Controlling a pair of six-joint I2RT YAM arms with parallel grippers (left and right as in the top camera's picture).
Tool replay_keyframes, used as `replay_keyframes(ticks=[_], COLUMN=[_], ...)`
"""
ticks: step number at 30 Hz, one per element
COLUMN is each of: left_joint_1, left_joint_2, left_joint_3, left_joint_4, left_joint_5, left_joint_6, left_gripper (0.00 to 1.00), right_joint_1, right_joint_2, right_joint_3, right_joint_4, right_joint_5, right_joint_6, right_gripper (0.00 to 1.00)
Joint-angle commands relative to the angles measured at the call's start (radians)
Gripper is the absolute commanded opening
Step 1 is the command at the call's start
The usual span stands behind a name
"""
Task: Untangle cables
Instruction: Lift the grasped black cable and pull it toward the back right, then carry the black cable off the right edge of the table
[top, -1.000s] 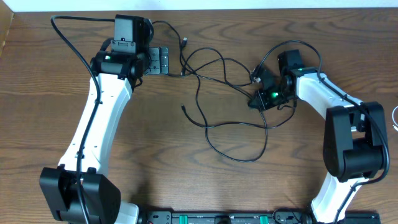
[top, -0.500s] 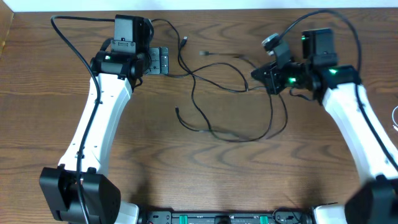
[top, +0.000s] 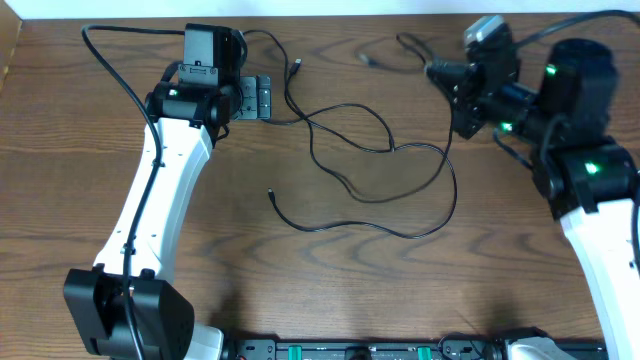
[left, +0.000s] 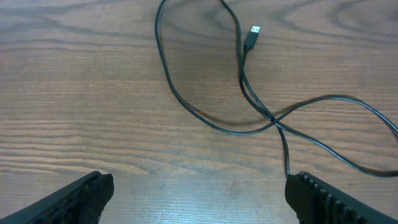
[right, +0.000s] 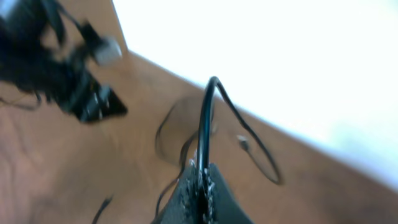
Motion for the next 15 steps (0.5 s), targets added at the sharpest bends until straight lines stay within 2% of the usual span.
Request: replay_keyframes(ticks=[1,8,15], left_joint_1=[0.000,0.000,0.000], left_joint_2=[0.005,0.005,0.005], left_joint_3=[-0.001,-0.001,-0.001], left_joint_4=[0.000,0.000,0.000], left_joint_5=[-0.006,-0.006,-0.006], left_joint_6=[-0.002,-0.002,-0.002], left_gripper=[0.93,0.93,0.93], right_joint_1=[-0.009,-0.009,-0.009], right_joint_2=[-0.048,-0.077,-0.076], right_joint_3=[0.015,0.015,0.015], right_joint_4=[0.089,0.306,0.351], right_joint_5=[0.024,0.100,0.100], right_joint_6=[0.031,0.032,0.032], right_gripper=[0.01,0.01,0.01])
